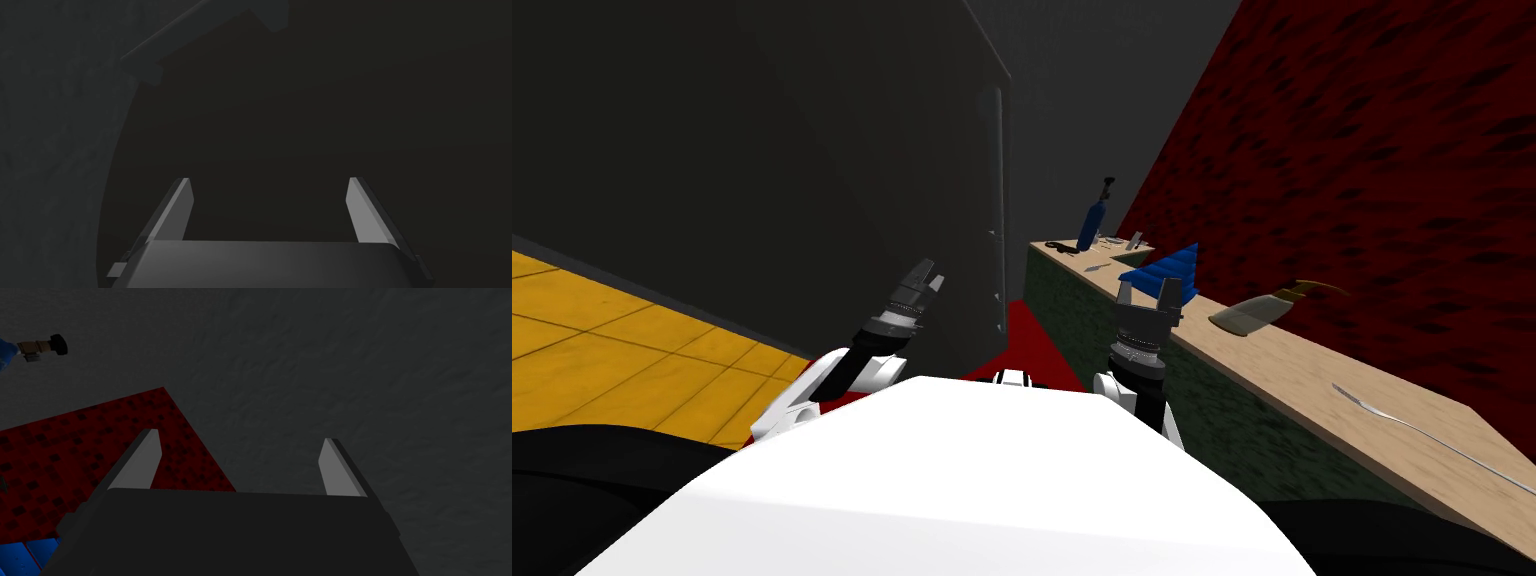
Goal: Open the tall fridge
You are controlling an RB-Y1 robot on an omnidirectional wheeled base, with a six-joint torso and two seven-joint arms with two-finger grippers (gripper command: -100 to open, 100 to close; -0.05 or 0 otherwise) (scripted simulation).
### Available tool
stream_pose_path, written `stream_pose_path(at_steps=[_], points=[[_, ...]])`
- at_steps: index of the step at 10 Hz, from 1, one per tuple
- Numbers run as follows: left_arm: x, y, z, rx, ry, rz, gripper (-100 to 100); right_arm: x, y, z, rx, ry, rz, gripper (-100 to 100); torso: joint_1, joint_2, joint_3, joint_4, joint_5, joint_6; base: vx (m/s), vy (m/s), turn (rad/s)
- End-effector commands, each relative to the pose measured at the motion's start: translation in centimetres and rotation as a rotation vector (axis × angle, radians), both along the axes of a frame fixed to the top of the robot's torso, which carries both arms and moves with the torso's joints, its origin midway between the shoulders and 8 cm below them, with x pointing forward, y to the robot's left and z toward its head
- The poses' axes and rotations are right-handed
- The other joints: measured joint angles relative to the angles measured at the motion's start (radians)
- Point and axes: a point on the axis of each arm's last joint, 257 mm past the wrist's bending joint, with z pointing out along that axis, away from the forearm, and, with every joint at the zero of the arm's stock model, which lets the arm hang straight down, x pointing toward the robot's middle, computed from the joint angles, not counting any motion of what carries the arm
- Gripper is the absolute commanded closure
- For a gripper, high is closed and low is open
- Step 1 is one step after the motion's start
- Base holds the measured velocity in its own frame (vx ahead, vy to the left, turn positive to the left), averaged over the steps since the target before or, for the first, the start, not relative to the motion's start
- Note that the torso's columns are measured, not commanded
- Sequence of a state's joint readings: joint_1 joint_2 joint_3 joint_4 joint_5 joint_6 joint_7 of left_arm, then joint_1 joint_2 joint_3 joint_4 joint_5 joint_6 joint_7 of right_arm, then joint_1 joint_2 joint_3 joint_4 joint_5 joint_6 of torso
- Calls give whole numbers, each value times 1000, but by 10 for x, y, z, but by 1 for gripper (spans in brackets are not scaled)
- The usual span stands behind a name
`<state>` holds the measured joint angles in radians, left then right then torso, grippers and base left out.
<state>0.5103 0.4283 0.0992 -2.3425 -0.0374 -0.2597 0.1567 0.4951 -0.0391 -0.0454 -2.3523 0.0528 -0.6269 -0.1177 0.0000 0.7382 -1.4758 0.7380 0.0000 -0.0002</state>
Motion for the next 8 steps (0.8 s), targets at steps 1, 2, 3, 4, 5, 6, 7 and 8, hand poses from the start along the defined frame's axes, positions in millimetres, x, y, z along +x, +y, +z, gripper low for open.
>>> stream_pose_path(at_steps=[1,2,3,4,5,6,7,8], points=[[6,8,0,36,53,7,-100,0,0,0,0,0,0,0,0,0,0,0,0,0,13,-39,-124],[7,10,-2,35,62,13,-100,0,0,0,0,0,0,0,0,0,0,0,0,0,9,-31,-32],[10,14,-2,52,89,20,-100,0,0,0,0,0,0,0,0,0,0,0,0,0,7,-34,-60],[11,17,0,69,102,19,-100,0,0,0,0,0,0,0,0,0,0,0,0,0,12,-49,-119],[13,19,-3,70,118,29,-100,0,0,0,0,0,0,0,-1,0,0,0,0,0,10,-36,-35],[16,23,-2,89,140,34,-100,0,0,0,0,0,0,0,0,0,0,0,0,0,14,-35,-50],[16,24,-4,88,146,38,-100,0,0,0,0,0,0,0,0,0,0,0,0,0,9,-26,-43],[19,29,-4,108,172,48,-100,0,0,0,0,0,0,0,1,0,0,0,0,0,7,-29,-87]])
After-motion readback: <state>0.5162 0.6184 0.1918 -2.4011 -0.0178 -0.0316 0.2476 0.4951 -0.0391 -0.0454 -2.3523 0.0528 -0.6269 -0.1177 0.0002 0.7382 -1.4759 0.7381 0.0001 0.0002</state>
